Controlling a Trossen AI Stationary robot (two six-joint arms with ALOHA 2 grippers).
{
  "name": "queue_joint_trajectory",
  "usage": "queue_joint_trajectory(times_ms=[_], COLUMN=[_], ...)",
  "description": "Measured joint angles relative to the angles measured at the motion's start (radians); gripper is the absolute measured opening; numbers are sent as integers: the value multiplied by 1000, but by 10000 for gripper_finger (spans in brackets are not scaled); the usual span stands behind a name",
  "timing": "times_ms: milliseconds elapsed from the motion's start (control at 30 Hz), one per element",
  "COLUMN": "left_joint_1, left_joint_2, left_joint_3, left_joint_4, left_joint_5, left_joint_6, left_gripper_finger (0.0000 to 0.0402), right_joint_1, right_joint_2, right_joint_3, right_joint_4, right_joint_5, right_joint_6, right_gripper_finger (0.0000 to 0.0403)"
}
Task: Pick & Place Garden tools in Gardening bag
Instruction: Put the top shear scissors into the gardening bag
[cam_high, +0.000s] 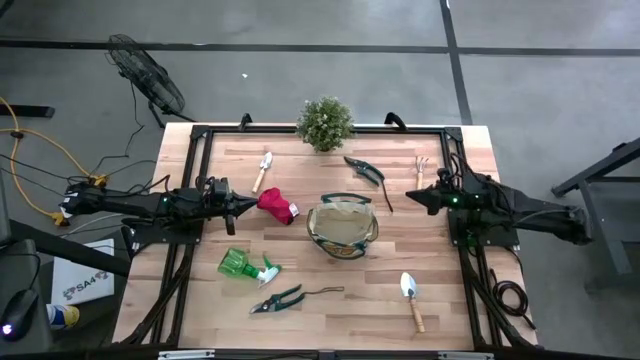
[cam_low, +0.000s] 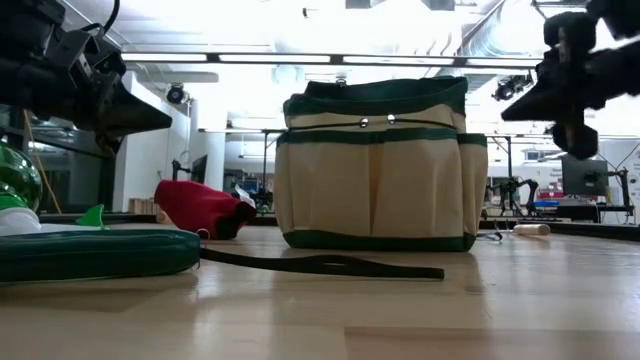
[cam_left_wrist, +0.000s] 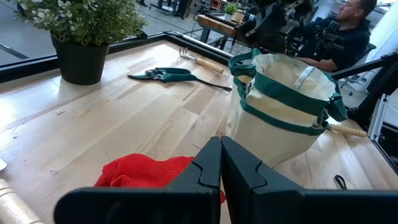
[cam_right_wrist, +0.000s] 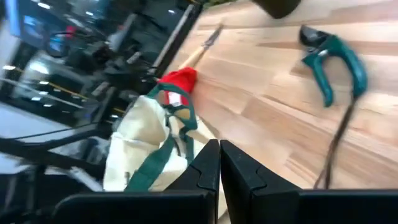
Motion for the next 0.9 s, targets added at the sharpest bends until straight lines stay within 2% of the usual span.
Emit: queue_joint_trajectory(times_ms=[500,733,900], left_joint_1=[0,0,0], left_joint_2=[0,0,0], left_joint_3=[0,0,0], left_joint_4=[0,0,0], left_joint_5=[0,0,0], left_joint_6=[0,0,0], left_gripper_finger=[2,2,2], right_joint_1=[0,-7,-26], right_joint_2=[670,850,961], right_joint_3=[375,433,433], right_joint_4=[-267,-331,-332], right_joint_5=[15,7,-64], right_joint_6=[-27,-69,-70], right_gripper_finger=[3,3,26])
